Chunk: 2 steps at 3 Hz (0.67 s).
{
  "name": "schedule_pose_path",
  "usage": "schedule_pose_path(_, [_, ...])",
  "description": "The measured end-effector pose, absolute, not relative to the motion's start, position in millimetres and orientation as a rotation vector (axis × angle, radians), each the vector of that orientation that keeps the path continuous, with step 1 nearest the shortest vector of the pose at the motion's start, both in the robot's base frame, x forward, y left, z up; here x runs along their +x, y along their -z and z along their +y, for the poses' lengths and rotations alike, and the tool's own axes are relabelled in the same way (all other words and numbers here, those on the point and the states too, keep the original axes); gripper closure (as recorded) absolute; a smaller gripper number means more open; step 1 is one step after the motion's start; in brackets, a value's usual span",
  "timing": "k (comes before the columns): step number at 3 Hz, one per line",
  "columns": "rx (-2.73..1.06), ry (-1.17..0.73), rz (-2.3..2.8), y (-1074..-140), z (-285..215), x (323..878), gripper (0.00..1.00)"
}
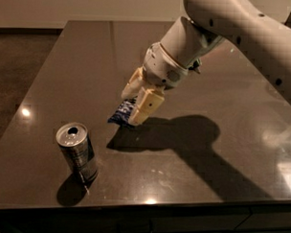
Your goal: Move rxbar blueberry near redbull can
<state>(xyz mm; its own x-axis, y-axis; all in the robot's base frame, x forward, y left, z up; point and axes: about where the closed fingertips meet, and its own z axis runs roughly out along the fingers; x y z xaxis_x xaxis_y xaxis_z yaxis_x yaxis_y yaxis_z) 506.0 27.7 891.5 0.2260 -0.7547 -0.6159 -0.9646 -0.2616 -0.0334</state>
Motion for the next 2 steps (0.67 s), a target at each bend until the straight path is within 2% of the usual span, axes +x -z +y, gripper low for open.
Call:
schedule_pose_path(1, [-2.161, -0.690, 1.529, -886, 13, 473, 1.00])
schedule_pose_path(2, [-2.213, -0.674, 1.485, -882, 8, 439, 0.74])
